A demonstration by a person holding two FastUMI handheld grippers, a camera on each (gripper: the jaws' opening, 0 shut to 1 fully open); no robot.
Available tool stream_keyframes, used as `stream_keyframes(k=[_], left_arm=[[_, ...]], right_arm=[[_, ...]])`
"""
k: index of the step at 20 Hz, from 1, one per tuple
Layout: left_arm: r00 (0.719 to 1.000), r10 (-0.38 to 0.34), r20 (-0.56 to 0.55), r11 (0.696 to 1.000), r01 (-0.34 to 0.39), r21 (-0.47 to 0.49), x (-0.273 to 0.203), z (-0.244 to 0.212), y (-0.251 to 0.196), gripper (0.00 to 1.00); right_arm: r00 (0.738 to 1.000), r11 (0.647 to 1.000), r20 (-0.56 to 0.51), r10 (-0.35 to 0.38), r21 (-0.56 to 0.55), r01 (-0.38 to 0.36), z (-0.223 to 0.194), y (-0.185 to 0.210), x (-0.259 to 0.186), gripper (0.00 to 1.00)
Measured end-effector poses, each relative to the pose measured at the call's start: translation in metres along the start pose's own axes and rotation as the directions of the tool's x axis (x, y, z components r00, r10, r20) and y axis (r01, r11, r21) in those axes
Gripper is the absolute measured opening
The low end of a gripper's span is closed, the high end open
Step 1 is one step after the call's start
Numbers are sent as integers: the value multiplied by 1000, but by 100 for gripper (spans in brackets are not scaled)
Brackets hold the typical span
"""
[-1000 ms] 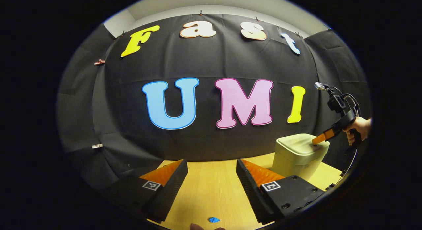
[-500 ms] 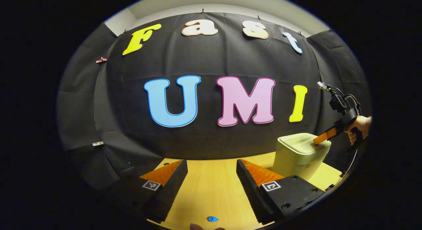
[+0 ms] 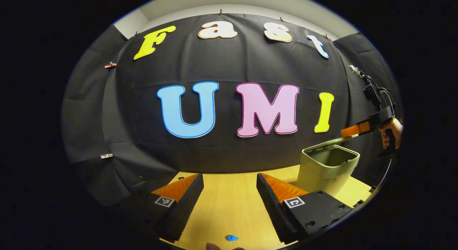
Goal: Press the lid of the desktop garbage bin to open it, pick up the crumpled paper on the desktop and throw it into the bin, then pick up the pop can on the desktop and drop it into the bin, and finally close the garbage bin lid.
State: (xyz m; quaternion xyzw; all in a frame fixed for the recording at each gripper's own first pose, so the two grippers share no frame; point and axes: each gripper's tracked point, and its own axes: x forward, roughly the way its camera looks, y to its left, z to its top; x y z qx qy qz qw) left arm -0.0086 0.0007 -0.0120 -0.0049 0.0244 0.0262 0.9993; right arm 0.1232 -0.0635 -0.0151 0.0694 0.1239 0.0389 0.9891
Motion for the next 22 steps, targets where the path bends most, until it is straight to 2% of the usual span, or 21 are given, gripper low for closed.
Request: stream_keyframes(k=[7,11,13,14,16,22], left_arm=[[1000,-4,0,1000,4,6,0,-1,1,95],[1000,-2,0,1000,2,7,0,-2,2,95],[1000,-1,-3,1000,1,11,-1,-3,3,95],[1000,0,-8,1000,0,15,-2,-5,5,95],[1000,-2,-17,1000,3,19,-4,-8,5,95],[993,-29,-112,998,35,50,-13,-36,5,95]], right_arm=[[987,999,160,34,1,-35,43,15,-23,5],[970,994,216,109,-39,-103,51,39,-44,6],[966,989,214,142,-68,-130,45,53,-51,18],[967,987,203,156,-78,-143,39,62,-55,28],[966,981,177,187,-83,-175,23,79,-64,59],[977,977,97,191,-113,-179,-21,99,-74,59]])
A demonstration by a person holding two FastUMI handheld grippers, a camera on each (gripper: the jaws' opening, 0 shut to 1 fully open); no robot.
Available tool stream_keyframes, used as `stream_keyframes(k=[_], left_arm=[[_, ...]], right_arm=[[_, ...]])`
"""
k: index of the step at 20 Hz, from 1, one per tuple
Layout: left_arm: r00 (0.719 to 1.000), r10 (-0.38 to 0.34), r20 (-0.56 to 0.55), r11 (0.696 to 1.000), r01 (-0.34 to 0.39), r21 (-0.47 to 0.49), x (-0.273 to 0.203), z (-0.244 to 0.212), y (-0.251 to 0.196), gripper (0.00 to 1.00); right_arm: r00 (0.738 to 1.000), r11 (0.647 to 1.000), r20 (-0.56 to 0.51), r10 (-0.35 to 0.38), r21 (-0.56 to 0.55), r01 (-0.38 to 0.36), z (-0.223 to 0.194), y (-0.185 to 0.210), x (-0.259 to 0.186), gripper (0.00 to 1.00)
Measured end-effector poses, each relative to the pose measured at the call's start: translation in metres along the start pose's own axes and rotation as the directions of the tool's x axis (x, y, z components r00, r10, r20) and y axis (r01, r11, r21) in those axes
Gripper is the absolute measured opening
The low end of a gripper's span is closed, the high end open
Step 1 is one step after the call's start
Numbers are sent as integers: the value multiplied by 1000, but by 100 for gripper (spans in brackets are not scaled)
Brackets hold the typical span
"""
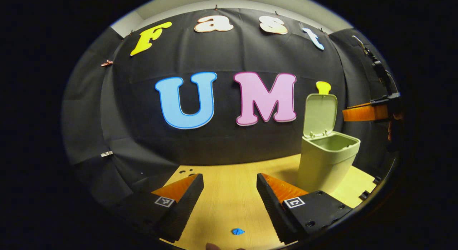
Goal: Press the lid of the desktop garbage bin to open it, pick up the crumpled paper on the desktop and throw it into the bin, then pick up the pop can on the desktop and drop it into the bin, and finally close the garbage bin lid.
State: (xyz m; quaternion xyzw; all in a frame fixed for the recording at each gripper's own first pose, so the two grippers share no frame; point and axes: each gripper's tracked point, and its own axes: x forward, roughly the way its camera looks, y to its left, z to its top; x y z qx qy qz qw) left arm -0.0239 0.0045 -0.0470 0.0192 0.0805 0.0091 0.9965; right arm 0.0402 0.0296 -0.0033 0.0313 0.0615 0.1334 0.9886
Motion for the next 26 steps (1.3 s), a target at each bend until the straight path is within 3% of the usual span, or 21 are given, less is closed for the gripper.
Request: stream_keyframes(k=[7,12,15,24,26], left_arm=[[976,-57,-212,998,63,20,-16,-64,-6,96],[937,-75,-342,995,93,36,-23,-102,-6,96],[900,-107,-422,994,107,-24,-26,-125,-15,95],[821,-85,-564,995,44,-85,-30,-159,-16,84],[814,-75,-575,996,33,-84,-32,-161,-15,75]], right_arm=[[987,996,-141,-77,35,82,-60,2,-19,59],[968,986,-233,-92,112,121,-98,2,-34,59],[957,981,-264,-119,115,154,-113,-7,-46,59],[943,974,-292,-162,107,200,-119,-18,-69,59],[939,971,-296,-176,102,214,-119,-22,-74,59]])
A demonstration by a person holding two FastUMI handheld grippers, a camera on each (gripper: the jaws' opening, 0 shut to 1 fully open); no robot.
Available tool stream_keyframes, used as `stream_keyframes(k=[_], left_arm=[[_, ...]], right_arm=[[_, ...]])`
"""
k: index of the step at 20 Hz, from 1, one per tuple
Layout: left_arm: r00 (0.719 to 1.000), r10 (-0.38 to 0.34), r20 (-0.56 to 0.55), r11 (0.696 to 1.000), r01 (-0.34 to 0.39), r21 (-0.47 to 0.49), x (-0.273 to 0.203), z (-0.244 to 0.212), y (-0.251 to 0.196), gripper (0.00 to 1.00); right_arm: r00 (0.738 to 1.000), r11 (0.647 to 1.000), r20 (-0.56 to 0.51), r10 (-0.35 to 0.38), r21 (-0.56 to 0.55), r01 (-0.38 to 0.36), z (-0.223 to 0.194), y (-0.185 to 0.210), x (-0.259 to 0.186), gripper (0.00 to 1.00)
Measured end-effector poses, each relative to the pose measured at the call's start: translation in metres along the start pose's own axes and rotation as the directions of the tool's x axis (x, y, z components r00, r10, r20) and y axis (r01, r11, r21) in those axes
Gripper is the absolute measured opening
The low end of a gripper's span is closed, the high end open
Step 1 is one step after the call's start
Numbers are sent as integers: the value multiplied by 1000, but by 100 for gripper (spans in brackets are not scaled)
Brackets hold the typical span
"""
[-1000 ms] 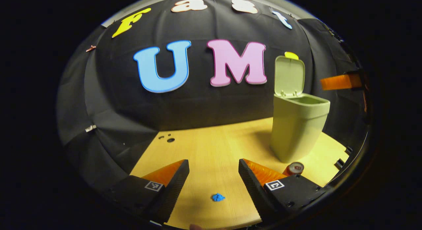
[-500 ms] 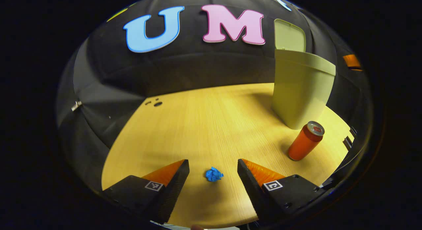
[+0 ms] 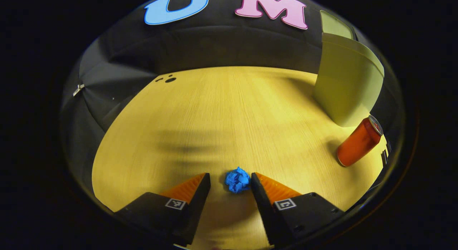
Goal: Press the lid of the desktop garbage bin to open it, pick up the crumpled paper on the desktop and throw it into the bin, then pick up the pop can on the desktop and drop it into the bin, and finally close the garbage bin lid.
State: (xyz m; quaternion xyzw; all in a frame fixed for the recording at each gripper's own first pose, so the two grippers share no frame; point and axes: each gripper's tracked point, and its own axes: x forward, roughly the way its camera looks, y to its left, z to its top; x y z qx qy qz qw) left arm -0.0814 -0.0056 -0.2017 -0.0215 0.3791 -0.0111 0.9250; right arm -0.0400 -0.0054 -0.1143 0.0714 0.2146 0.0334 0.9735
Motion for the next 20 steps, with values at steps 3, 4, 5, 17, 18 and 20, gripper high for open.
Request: stream_keyframes(k=[3,4,5,17,18,20], left_arm=[[1000,-18,9,999,18,32,3,4,-2,60],[1000,-26,8,999,25,48,4,5,-2,64],[999,-33,6,998,33,59,4,4,-5,62],[980,-132,146,986,114,124,-29,65,-31,39],[971,-152,187,985,133,114,-39,85,-39,40],[941,-197,276,979,173,109,-61,130,-55,40]], right_arm=[[1000,1000,-6,-18,6,18,-4,-8,-2,59],[1000,1000,-9,-23,10,23,-5,-10,-1,59],[1000,1000,-12,-26,16,27,-6,-11,-1,59],[1000,999,-16,-22,40,23,-13,-15,0,59],[1000,999,-16,-23,36,23,-13,-16,-1,59],[1000,999,-18,-23,32,24,-15,-17,-1,59]])
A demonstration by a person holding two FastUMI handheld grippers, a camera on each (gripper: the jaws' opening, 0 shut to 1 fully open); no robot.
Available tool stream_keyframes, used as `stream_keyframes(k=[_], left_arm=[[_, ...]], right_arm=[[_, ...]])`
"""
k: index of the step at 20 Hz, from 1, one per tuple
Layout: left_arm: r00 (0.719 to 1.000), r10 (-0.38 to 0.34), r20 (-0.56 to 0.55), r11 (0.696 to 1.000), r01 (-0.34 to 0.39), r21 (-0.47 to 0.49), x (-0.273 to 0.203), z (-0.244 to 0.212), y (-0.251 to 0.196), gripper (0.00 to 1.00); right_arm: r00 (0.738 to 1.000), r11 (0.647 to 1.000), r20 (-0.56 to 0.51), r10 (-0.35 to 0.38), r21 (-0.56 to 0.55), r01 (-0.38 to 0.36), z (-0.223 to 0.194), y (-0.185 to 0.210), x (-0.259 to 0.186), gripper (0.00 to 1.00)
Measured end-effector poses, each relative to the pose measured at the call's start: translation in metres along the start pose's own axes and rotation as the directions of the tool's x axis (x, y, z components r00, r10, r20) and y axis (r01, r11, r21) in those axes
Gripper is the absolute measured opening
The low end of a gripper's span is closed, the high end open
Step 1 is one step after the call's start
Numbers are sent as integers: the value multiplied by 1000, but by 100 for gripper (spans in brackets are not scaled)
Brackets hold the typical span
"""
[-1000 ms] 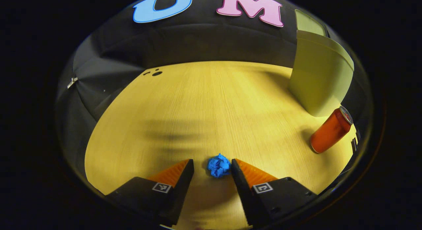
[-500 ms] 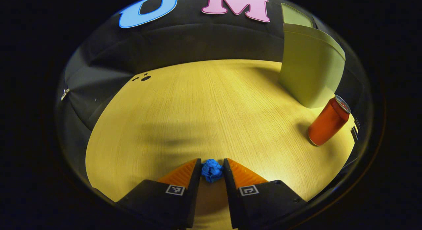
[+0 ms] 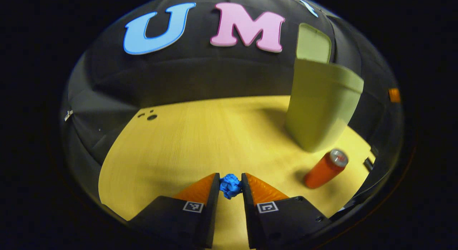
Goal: Press the lid of the desktop garbage bin to open it, pick up the crumpled paper on the desktop and throw it into the bin, then pick up the pop can on the desktop and drop it into the bin, and finally close the garbage bin lid.
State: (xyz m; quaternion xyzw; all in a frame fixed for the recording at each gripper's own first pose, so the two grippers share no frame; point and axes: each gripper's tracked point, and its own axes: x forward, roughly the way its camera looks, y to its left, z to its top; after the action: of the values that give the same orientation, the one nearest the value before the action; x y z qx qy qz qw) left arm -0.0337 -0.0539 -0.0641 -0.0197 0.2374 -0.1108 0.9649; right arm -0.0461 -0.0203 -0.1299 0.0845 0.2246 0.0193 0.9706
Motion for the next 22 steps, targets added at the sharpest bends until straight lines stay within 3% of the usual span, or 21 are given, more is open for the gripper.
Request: stream_keyframes(k=[2,4,9,15,22], left_arm=[[989,-58,134,998,59,-4,-10,75,-24,40],[960,-126,251,992,129,4,-22,146,-55,40],[886,-258,386,964,260,47,-31,238,-116,40],[840,-381,386,923,366,114,-12,267,-186,39],[833,-453,317,892,423,160,19,264,-244,40]], right_arm=[[1000,1000,-4,1,9,-1,-3,0,2,59],[1000,1000,-8,0,12,0,-5,-1,4,59],[1000,1000,-3,-11,4,11,-5,-7,6,59],[999,999,5,-43,26,43,-6,-22,3,58],[997,995,-2,-79,60,79,-16,-40,-3,59]])
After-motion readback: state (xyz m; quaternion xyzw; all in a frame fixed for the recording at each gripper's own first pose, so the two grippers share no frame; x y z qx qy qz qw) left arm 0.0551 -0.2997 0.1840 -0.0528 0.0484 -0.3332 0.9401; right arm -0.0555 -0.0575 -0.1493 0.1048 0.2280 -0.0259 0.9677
